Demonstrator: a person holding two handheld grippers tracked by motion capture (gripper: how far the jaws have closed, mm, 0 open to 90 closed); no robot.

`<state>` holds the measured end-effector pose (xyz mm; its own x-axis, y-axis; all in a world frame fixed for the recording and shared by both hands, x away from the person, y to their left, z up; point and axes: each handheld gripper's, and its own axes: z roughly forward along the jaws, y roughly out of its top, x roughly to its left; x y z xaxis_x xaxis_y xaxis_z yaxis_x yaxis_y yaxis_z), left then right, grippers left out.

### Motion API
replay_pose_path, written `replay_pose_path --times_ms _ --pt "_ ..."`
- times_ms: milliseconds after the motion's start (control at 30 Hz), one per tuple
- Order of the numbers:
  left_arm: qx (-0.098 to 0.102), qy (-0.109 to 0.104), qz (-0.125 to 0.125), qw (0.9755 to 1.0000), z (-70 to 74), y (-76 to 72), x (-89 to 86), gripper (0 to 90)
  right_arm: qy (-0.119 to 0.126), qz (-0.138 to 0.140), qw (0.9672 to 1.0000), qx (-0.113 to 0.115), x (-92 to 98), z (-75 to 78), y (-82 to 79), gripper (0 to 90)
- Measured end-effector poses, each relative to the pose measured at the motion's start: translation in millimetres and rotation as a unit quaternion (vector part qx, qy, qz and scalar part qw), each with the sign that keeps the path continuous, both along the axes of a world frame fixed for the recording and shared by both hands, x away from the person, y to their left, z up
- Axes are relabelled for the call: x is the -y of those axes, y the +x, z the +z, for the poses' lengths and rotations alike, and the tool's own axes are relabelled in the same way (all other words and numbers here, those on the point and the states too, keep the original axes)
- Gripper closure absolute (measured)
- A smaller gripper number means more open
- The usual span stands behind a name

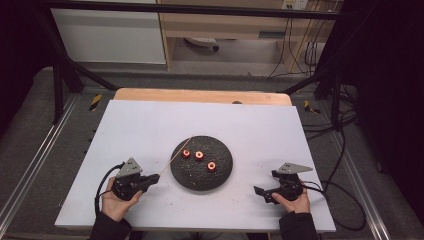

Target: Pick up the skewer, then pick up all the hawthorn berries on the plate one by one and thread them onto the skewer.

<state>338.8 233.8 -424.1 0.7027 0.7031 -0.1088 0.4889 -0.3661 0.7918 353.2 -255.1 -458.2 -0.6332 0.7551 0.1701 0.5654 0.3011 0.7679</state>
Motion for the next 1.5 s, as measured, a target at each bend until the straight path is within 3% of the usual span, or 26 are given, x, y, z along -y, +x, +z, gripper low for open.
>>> replay_pose_path --times_ms 367,633,867,1233,1500 --pt "0.01 -0.008 -0.005 0.9999 -3.5 -7.8 -14.8 88.3 0.002 0.0 1.0 -0.003 -10.7 4.0 0.8 0.5" --pt "0.007 -0.007 -0.012 0.9999 -8.4 -7.4 -15.6 88.3 0.002 -0.001 1.0 -0.01 -23.4 7.9 2.4 0.5" --pt "0.005 -0.006 -0.013 0.9999 -9.6 -6.6 -15.6 88.3 -0.01 0.006 0.9999 -0.001 -38.7 16.7 5.8 0.5" --pt "0.005 -0.004 -0.018 0.9998 -10.6 -6.4 -15.1 88.2 -0.038 0.019 0.9991 0.005 -77.3 37.1 16.0 0.6" --pt "0.008 -0.002 -0.017 0.9998 -11.7 -6.3 -15.0 88.3 -0.066 0.038 0.9971 -0.006 -109.7 51.1 34.5 2.5"
